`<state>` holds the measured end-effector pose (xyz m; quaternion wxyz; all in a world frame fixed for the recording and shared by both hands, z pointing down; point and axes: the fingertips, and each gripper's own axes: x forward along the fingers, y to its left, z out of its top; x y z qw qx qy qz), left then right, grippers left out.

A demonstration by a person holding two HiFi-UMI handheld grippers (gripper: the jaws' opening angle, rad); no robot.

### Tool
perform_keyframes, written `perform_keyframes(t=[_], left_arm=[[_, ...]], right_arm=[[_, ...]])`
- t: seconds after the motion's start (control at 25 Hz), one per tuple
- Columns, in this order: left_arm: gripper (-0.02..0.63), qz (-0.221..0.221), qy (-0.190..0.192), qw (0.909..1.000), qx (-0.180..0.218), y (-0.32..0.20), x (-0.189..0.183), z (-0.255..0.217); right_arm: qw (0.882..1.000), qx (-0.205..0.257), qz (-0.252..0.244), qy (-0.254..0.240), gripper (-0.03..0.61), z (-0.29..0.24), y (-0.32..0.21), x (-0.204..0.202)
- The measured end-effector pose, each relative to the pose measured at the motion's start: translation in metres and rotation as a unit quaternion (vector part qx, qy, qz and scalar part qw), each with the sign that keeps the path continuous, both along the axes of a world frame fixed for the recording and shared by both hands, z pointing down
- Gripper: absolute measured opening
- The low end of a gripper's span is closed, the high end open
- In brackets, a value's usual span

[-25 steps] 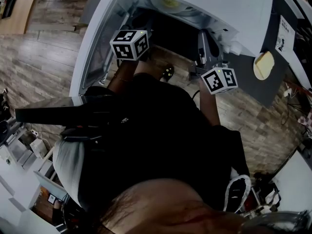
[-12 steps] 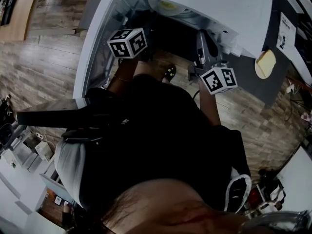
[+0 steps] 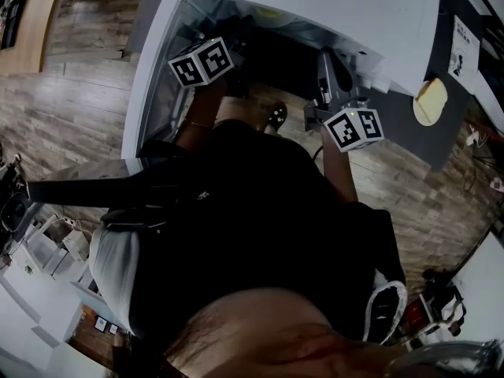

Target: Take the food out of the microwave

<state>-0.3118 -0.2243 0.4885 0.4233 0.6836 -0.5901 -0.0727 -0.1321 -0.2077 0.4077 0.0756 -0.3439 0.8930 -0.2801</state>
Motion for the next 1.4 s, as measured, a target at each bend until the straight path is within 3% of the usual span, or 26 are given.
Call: perform_keyframes(t=[0.36,1.12,1.2,1.28,1.4], left_arm=[[0.175,-0.012,0.054,0.9982,-0.023,-0.006,-0.003,0.01],[0.173,-0.025,0.069,0.9963,-0.044,-0.02,-0.002,0.014],[0.151,-0.03,0.066,0.996,-0.053,-0.019,-0.003,0.017],[0.074,-0.037,0.062,0.9953,-0.065,-0.016,-0.006,0.021],[0.072,-0.047,0.057,0.9947,-0.07,-0.012,-0.009,0.021]], right_arm=[[1.0,-0.006,-0.002,0.0,0.002,0.002,-0.002,-0.007],[1.0,-0.011,0.007,-0.006,0.002,0.001,-0.013,-0.007],[1.0,-0.011,0.007,-0.006,0.002,0.002,-0.013,-0.007],[1.0,-0.012,0.006,-0.007,0.002,0.001,-0.014,-0.008],[1.0,-0.013,0.004,-0.008,0.002,-0.001,-0.014,-0.01]])
